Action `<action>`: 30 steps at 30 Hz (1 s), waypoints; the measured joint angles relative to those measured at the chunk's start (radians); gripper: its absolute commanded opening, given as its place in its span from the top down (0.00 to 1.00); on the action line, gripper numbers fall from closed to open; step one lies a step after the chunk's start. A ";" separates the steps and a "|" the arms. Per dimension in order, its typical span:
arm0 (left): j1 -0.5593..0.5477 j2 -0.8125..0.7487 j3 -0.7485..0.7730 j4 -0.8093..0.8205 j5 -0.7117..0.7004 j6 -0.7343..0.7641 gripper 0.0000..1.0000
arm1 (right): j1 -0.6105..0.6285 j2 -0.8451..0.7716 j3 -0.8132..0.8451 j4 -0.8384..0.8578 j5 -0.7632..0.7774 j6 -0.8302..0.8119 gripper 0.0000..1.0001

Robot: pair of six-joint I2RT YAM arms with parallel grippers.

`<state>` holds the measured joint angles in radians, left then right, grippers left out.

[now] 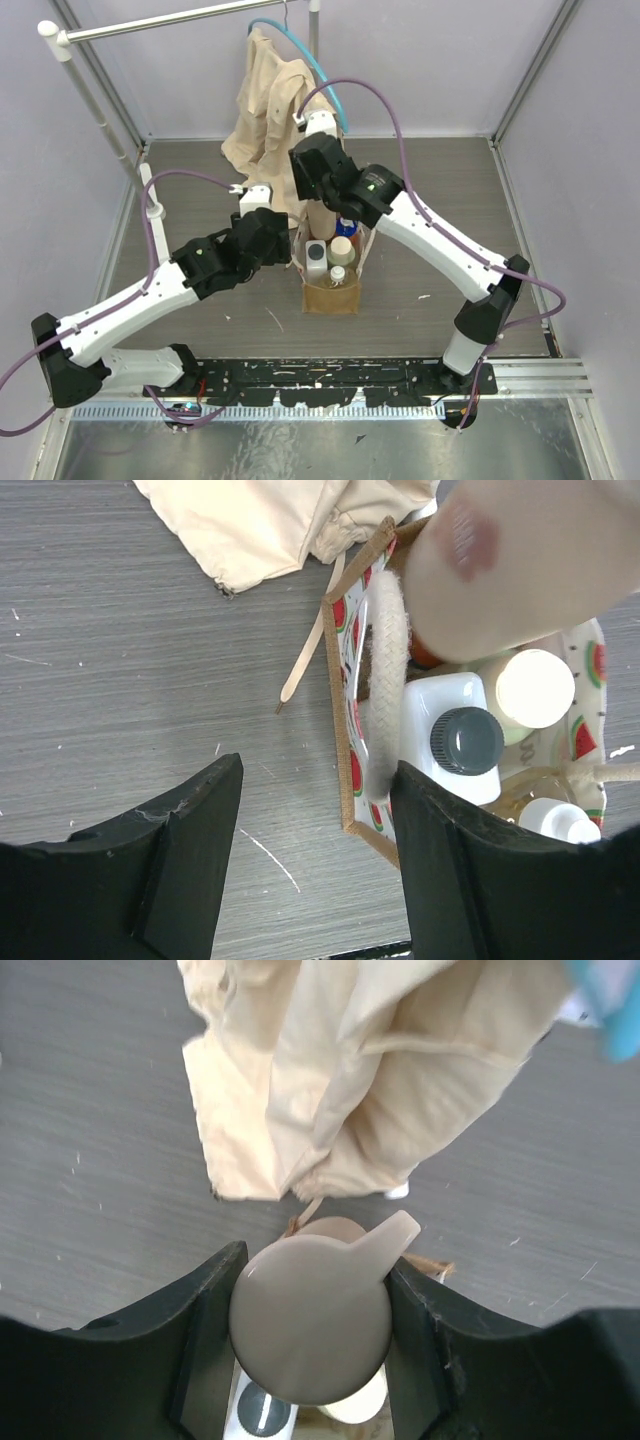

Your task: Take the personal care products out of the canvas bag

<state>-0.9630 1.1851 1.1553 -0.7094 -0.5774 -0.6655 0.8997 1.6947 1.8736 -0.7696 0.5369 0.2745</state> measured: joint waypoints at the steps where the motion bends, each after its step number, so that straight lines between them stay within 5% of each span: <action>1: 0.000 -0.004 0.000 0.000 0.000 -0.002 0.32 | -0.006 -0.002 0.027 -0.007 0.003 -0.009 0.72; 12: 0.000 -0.088 -0.062 0.050 -0.006 -0.003 0.17 | -0.180 -0.103 0.164 -0.037 0.048 -0.119 0.74; 19: 0.000 0.000 -0.064 0.113 0.004 0.038 0.05 | -0.365 -0.200 0.010 -0.022 0.003 -0.118 0.70; 21: 0.000 0.023 -0.065 0.129 0.005 0.052 0.09 | -0.402 -0.216 -0.057 -0.014 -0.002 -0.118 0.71; 27: 0.014 0.054 -0.065 0.151 0.001 0.084 0.47 | -0.467 -0.234 -0.265 0.022 -0.031 -0.106 0.71; 30: 0.018 0.050 -0.065 0.152 -0.005 0.096 0.57 | -0.504 -0.264 -0.390 0.077 -0.070 -0.087 0.68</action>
<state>-0.9451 1.2346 1.0904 -0.5575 -0.5823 -0.5697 0.3958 1.4303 1.4837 -0.6930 0.4671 0.1871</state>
